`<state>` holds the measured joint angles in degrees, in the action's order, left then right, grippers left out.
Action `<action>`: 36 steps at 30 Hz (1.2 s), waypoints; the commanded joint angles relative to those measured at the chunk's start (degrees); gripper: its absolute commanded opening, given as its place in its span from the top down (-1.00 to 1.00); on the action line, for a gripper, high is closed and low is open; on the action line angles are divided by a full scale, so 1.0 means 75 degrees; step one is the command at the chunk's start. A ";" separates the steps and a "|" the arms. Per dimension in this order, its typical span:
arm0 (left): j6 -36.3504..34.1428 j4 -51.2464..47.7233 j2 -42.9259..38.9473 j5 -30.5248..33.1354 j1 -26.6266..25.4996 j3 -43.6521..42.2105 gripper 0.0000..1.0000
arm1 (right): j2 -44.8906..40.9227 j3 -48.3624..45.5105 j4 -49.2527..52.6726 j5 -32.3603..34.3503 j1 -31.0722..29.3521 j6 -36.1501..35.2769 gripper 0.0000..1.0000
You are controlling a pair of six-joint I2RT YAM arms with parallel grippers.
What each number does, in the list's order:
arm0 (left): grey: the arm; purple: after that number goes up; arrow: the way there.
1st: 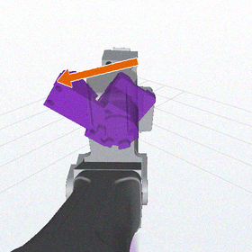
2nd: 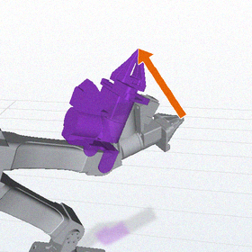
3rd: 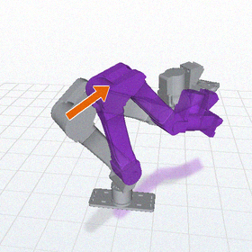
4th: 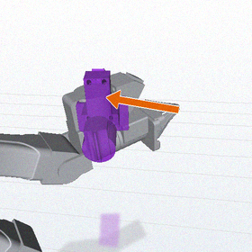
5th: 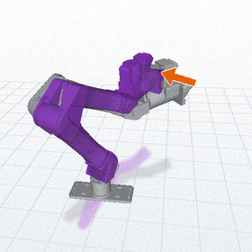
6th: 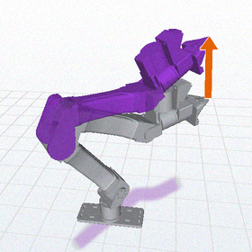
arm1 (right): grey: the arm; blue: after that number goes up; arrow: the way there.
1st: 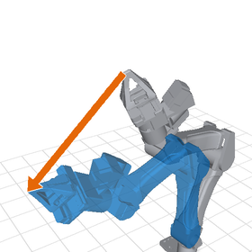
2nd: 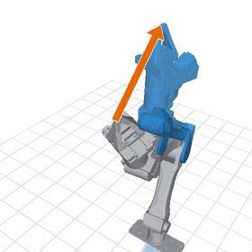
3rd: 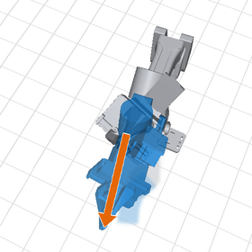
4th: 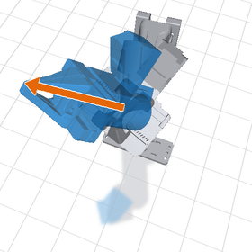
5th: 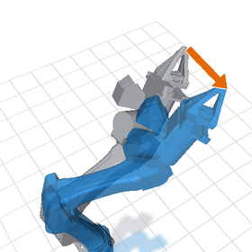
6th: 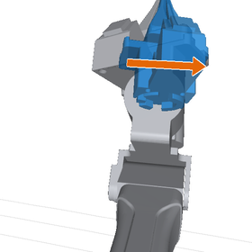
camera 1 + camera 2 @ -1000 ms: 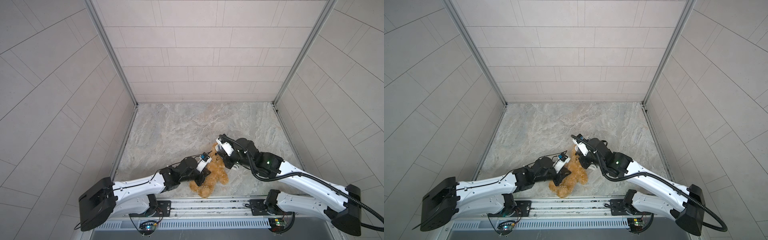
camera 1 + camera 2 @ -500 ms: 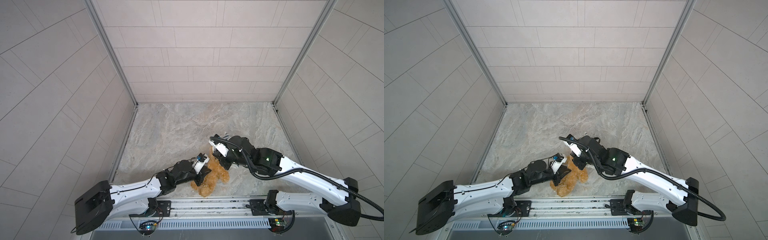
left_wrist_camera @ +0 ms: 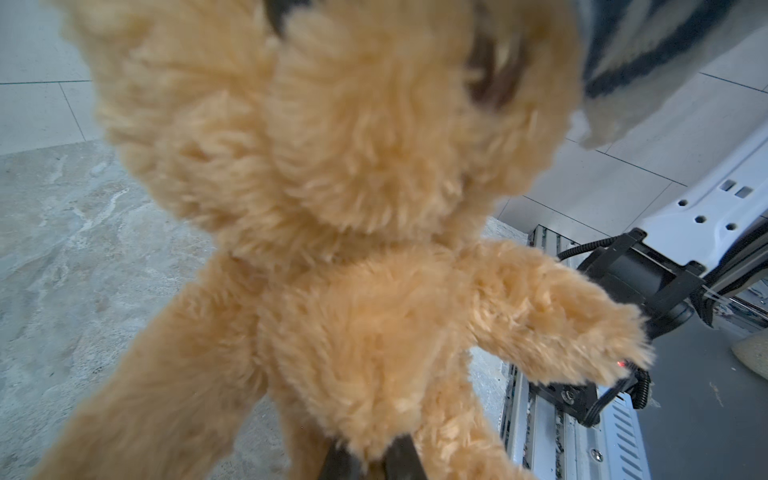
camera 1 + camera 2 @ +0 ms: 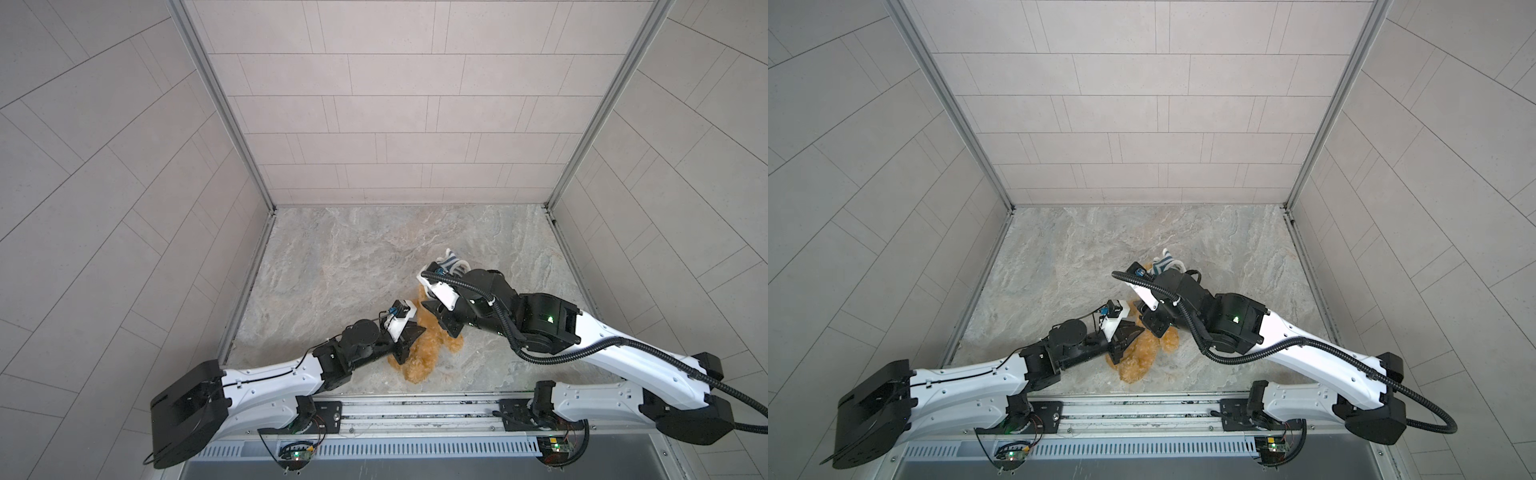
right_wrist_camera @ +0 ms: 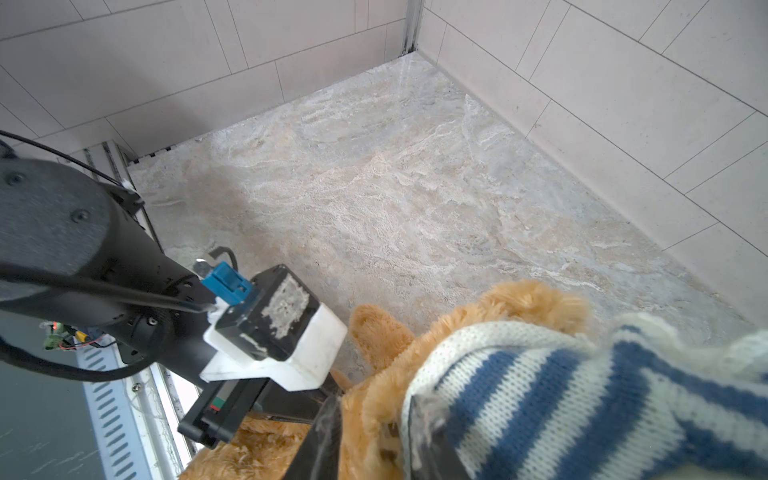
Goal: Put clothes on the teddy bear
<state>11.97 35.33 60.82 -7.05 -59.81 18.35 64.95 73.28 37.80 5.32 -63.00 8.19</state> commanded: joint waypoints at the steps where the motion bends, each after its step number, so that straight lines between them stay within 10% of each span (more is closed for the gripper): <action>1: 0.0033 0.0678 0.0068 0.0295 -0.0034 -0.0009 1.00 | -0.0033 0.0282 0.0287 0.0161 -0.0140 0.0092 0.28; 19: -0.0095 0.0540 -0.0043 0.0330 -0.0030 0.0038 1.00 | -0.1058 0.1031 0.2059 0.1065 0.0486 0.1097 0.23; 24: -0.0177 0.0481 -0.0101 0.0298 -0.0038 0.0009 1.00 | -0.0778 0.1010 0.2108 0.0391 0.1480 0.1046 0.55; 36: -0.0432 0.0176 -0.0187 0.0272 -0.0036 0.0058 1.00 | 0.0092 0.1117 0.1875 -0.1038 0.2342 0.0735 0.51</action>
<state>10.22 35.27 60.80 -4.71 -59.81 17.85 65.65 80.71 51.55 1.19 -46.39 14.46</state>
